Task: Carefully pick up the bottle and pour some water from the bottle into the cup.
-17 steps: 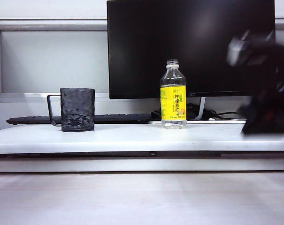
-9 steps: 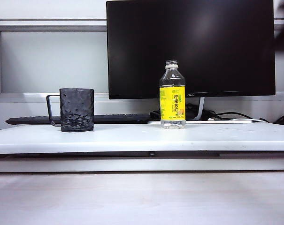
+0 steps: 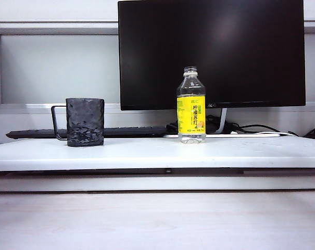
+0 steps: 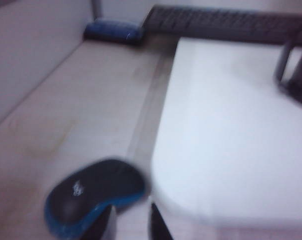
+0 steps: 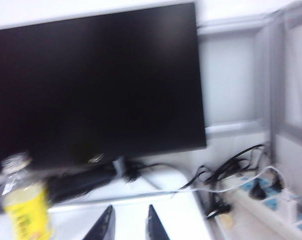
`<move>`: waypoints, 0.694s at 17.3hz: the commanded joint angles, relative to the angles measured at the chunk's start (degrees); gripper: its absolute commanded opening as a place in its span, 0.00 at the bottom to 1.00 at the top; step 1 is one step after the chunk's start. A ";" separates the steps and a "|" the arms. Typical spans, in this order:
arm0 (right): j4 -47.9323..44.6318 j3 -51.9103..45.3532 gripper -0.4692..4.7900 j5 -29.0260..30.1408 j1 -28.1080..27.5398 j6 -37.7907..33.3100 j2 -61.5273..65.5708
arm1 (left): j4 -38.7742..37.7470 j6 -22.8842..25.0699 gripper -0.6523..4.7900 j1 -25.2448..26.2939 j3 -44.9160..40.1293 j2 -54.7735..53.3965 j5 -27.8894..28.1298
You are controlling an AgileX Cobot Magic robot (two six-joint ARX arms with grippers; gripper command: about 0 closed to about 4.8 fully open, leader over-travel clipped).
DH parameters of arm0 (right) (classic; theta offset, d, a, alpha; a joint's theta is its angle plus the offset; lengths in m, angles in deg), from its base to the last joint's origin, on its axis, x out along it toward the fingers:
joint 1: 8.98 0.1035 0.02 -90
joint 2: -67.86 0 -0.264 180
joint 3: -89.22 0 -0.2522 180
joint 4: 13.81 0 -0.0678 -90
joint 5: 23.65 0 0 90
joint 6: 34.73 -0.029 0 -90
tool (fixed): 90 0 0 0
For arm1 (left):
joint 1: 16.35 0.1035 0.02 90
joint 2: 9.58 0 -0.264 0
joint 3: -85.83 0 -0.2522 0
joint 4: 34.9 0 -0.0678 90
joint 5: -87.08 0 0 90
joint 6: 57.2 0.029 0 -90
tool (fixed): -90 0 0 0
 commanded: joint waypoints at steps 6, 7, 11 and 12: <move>17.22 -10.08 0.25 0.39 -2.56 0.07 -0.02 | 4.33 0.02 0.30 0.20 -1.64 0.00 -0.24; 15.65 -10.08 0.25 0.57 -5.27 0.04 -0.02 | 4.33 0.02 0.30 0.20 -1.64 0.00 -0.24; 13.66 -10.05 0.25 0.13 -20.76 0.07 -0.02 | 4.20 0.02 0.30 0.20 -1.64 0.00 -0.31; 13.60 -10.05 0.25 0.15 -24.26 0.04 -0.02 | 4.26 0.02 0.30 0.17 -1.64 0.00 -0.35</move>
